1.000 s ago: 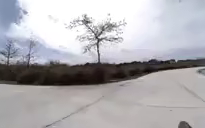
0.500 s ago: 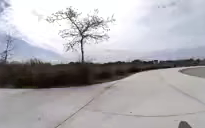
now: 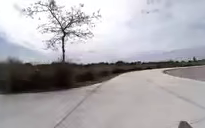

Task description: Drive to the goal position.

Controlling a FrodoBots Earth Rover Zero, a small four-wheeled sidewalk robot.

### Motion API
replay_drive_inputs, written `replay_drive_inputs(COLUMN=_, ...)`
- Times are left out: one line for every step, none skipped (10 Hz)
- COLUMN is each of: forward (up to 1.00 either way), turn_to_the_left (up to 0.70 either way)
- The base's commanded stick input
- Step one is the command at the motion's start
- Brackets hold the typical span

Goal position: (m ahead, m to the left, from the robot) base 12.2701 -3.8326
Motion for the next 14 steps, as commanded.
replay_drive_inputs(forward=0.00, turn_to_the_left=0.00)
replay_drive_inputs(forward=0.00, turn_to_the_left=0.00)
replay_drive_inputs(forward=0.00, turn_to_the_left=0.00)
replay_drive_inputs(forward=0.00, turn_to_the_left=0.00)
replay_drive_inputs(forward=0.00, turn_to_the_left=0.00)
replay_drive_inputs(forward=0.00, turn_to_the_left=0.00)
replay_drive_inputs(forward=0.00, turn_to_the_left=0.00)
replay_drive_inputs(forward=0.00, turn_to_the_left=0.00)
replay_drive_inputs(forward=1.00, turn_to_the_left=0.00)
replay_drive_inputs(forward=1.00, turn_to_the_left=0.00)
replay_drive_inputs(forward=1.00, turn_to_the_left=0.00)
replay_drive_inputs(forward=1.00, turn_to_the_left=0.00)
replay_drive_inputs(forward=1.00, turn_to_the_left=0.00)
replay_drive_inputs(forward=1.00, turn_to_the_left=0.00)
